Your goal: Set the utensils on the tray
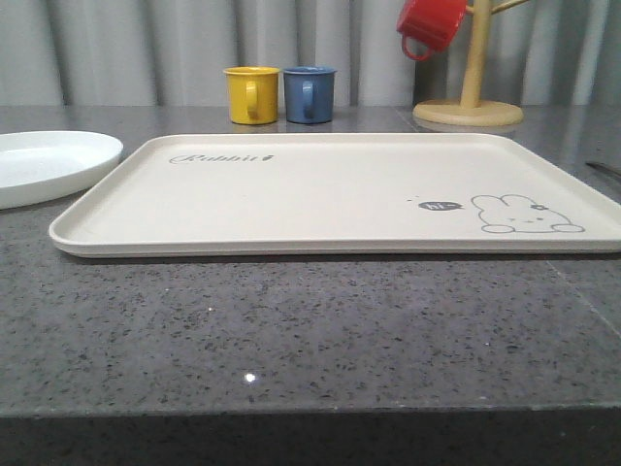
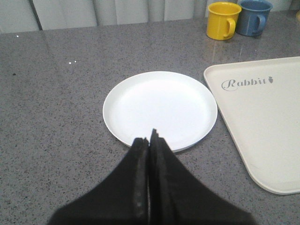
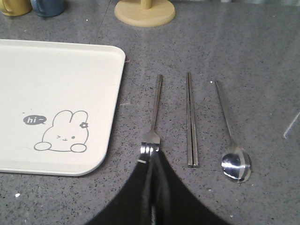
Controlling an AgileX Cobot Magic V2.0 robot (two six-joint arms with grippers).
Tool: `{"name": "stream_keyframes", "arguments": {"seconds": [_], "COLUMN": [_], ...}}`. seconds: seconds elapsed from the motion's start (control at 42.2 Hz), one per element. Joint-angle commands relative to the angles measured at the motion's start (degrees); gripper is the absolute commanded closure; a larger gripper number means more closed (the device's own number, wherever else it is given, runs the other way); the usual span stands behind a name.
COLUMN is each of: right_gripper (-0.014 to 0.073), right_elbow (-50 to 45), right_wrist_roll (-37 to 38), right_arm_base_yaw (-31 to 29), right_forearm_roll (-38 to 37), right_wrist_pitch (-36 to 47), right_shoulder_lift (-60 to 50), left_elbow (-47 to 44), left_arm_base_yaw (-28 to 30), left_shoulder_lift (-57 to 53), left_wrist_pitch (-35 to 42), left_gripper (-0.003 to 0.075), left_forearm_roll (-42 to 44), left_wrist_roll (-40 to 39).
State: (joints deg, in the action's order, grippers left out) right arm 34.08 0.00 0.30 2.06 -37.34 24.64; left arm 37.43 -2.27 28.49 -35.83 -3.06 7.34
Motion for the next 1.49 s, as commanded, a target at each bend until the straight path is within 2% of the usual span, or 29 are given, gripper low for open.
{"name": "stream_keyframes", "arguments": {"seconds": [0.0,0.095,0.166,0.237,0.308,0.355,0.403,0.663,0.853,0.947,1.042,1.255,1.468], "right_gripper": [0.0607,0.0433,0.0264,0.0160,0.0118,0.0118,0.0118,0.0118,0.0118,0.0118,0.0118,0.0118,0.0118], "right_elbow": [1.5,1.5,1.5,1.5,1.5,1.5,1.5,1.5,1.5,1.5,1.5,1.5,1.5], "right_wrist_roll": [-0.6,-0.6,-0.6,-0.6,-0.6,-0.6,-0.6,-0.6,-0.6,-0.6,-0.6,-0.6,-0.6], "right_arm_base_yaw": [-0.3,-0.3,-0.3,-0.3,-0.3,-0.3,-0.3,-0.3,-0.3,-0.3,-0.3,-0.3,-0.3], "right_forearm_roll": [-1.1,-2.1,-2.6,-2.6,-2.5,-2.5,-2.5,-2.5,-2.5,-2.5,-2.5,-2.5,-2.5], "right_wrist_pitch": [3.3,3.2,3.3,3.3,3.3,3.3,3.3,3.3,3.3,3.3,3.3,3.3,3.3], "right_shoulder_lift": [1.4,1.9,2.0,2.2,2.3,2.3,2.3,2.3,2.3,2.3,2.3,2.3,2.3], "left_elbow": [1.9,1.9,1.9,1.9,1.9,1.9,1.9,10.2,17.7,20.9,24.8,31.7,36.0], "left_arm_base_yaw": [-0.4,-0.4,-0.4,-0.4,-0.4,-0.4,-0.4,-0.4,-0.1,2.6,7.6,16.7,17.2], "left_shoulder_lift": [1.9,3.3,4.1,5.0,6.2,6.9,8.1,22.2,33.6,38.8,44.4,55.4,62.7], "left_wrist_pitch": [4.2,3.7,3.6,3.6,3.5,3.2,2.1,-7.3,-8.9,-9.1,-9.1,-9.6,-9.7], "left_gripper": [0.0739,0.0692,0.0575,0.0429,0.0295,0.0239,0.0217,0.0218,0.0218,0.0218,0.0218,0.0220,0.0272], "left_forearm_roll": [-1.1,-2.1,-2.1,-2.1,-2.1,-2.1,-1.7,3.9,5.9,5.4,1.5,-20.4,-22.5], "left_wrist_roll": [-0.1,-0.1,-0.1,-0.1,-0.1,-0.1,0.0,0.0,0.0,0.0,0.9,16.5,17.1]}}
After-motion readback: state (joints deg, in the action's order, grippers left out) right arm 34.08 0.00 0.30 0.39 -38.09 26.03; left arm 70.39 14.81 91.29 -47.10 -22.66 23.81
